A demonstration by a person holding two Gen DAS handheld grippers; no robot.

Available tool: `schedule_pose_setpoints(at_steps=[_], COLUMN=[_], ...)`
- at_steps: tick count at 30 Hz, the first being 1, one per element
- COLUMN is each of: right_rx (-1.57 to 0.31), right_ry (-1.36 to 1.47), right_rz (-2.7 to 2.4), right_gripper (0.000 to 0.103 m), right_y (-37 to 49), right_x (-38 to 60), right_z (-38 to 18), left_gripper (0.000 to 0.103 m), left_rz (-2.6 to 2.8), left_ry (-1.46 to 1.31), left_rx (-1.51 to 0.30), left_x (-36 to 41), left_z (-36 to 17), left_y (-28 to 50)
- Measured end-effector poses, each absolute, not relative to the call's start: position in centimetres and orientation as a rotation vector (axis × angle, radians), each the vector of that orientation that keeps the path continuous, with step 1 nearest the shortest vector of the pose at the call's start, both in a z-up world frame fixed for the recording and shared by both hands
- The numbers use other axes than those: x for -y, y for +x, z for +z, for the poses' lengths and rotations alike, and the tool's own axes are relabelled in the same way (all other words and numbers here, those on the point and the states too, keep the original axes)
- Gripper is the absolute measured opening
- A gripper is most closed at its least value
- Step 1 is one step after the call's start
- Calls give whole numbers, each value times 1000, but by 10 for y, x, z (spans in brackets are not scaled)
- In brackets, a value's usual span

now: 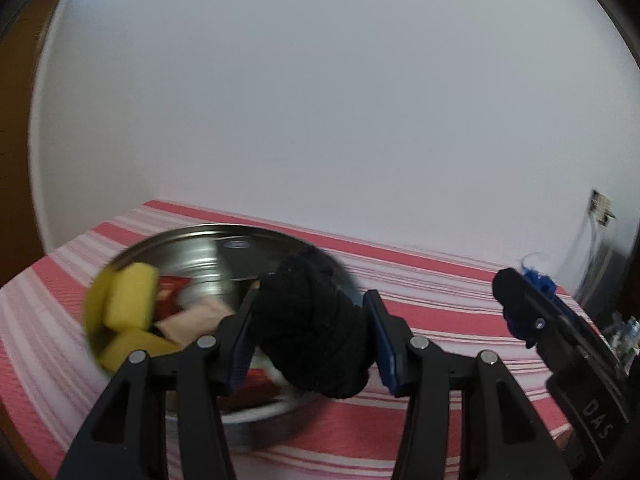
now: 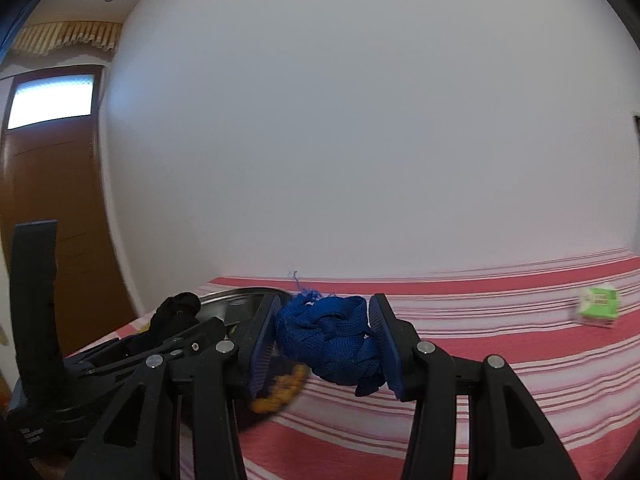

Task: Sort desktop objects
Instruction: 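Carry the black and blue yarn over the silver tin, then open both tools to drop the yarn bundles into the tin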

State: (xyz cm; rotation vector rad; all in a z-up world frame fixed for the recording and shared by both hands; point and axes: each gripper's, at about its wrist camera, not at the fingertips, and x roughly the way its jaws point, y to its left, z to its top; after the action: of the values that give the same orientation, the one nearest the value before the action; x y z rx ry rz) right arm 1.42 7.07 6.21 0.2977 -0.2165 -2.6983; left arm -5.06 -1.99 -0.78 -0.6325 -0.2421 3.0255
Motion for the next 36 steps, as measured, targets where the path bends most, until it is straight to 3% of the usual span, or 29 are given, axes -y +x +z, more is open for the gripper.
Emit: schedule_pose_setpoints(at_steps=[14, 21, 28, 36], right_rx=[200, 130, 2, -66], right_ry=[309, 434, 582, 780], right_rz=[-2590, -2546, -2493, -2389], right_gripper=[50, 50, 50, 50], right_y=[-22, -66, -111, -141], right_x=[29, 56, 87, 109], right_z=[77, 94, 109, 88], left_gripper=[50, 50, 50, 51], left_rz=[3226, 3228, 3165, 3144], left_ry=[-768, -813, -884, -976], left_rx=[314, 312, 200, 181], left_x=[118, 122, 100, 95], left_z=[-13, -16, -22, -30], left_y=[-69, -82, -89, -101])
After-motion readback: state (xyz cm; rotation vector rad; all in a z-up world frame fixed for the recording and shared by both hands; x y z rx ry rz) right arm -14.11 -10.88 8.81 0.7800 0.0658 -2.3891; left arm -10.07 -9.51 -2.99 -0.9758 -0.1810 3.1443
